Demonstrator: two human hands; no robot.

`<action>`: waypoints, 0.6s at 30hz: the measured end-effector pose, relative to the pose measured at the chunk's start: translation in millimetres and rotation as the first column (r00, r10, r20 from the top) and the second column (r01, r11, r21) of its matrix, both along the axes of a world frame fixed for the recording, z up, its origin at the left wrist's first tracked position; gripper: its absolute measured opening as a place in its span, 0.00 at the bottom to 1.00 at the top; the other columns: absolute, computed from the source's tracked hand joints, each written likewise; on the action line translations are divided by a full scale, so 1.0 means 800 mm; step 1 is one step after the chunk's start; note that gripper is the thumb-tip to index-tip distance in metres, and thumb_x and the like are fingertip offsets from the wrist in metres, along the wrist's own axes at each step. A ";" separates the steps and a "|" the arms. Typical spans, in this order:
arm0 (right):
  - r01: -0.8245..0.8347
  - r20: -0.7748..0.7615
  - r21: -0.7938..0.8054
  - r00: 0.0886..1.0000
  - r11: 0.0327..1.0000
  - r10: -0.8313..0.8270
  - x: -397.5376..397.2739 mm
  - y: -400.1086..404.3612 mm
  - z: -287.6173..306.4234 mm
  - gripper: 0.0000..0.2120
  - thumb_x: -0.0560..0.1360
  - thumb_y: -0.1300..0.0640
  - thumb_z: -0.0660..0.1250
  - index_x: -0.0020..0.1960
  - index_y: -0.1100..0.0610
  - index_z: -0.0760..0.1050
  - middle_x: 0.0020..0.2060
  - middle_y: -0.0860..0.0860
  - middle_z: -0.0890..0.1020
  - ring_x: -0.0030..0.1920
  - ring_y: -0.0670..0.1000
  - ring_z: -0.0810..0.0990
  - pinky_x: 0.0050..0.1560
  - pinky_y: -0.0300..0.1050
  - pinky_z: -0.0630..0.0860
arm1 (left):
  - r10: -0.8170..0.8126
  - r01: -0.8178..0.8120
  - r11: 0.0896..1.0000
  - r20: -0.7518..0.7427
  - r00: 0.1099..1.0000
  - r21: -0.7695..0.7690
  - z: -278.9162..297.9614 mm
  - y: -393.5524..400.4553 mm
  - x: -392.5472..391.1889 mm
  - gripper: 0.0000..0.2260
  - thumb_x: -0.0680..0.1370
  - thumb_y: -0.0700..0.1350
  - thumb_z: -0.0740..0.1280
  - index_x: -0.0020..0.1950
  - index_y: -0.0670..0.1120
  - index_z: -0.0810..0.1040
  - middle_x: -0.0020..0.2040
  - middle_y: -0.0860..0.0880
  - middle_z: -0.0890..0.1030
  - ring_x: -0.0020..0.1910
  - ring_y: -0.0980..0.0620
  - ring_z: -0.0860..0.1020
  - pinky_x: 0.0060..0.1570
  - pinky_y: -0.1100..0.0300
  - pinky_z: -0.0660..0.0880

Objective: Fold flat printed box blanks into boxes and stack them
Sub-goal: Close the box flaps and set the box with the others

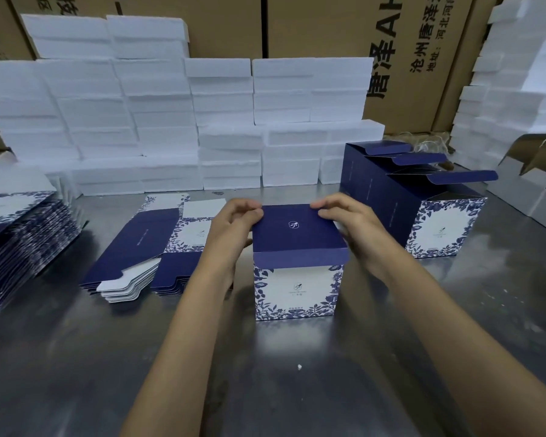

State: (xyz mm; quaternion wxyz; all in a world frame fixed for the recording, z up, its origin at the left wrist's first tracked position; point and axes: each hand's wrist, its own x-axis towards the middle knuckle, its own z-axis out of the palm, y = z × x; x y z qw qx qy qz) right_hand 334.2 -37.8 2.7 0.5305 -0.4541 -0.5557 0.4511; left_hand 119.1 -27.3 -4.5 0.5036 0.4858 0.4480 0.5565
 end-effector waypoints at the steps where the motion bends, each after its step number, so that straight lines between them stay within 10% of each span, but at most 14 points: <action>1: 0.018 0.041 -0.009 0.999 1.000 -0.018 -0.002 0.004 0.008 0.12 0.77 0.64 0.65 0.49 0.50 0.84 0.48 0.44 0.86 0.52 0.46 0.83 0.53 0.40 0.76 | -0.029 0.027 0.999 -0.060 0.998 -0.027 0.008 0.002 -0.001 0.08 0.77 0.42 0.66 0.47 0.55 0.81 0.44 0.54 0.84 0.43 0.54 0.80 0.44 0.56 0.74; 7: 0.062 0.418 -0.100 0.909 0.993 -0.015 -0.039 0.030 0.044 0.04 0.77 0.54 0.70 0.47 0.50 0.84 0.42 0.44 0.85 0.42 0.43 0.81 0.43 0.34 0.77 | -0.091 0.034 0.993 -0.544 0.834 -0.114 0.060 0.022 0.032 0.06 0.76 0.42 0.65 0.47 0.44 0.82 0.45 0.48 0.80 0.43 0.49 0.74 0.43 0.56 0.69; 18: 0.038 0.464 -0.065 0.886 0.997 -0.003 -0.045 0.029 0.041 0.08 0.79 0.59 0.65 0.41 0.55 0.75 0.41 0.49 0.80 0.38 0.46 0.77 0.31 0.33 0.72 | 0.020 -0.013 1.000 -0.580 0.814 0.016 0.049 0.018 0.047 0.10 0.79 0.39 0.59 0.49 0.40 0.80 0.46 0.48 0.79 0.45 0.49 0.74 0.44 0.59 0.71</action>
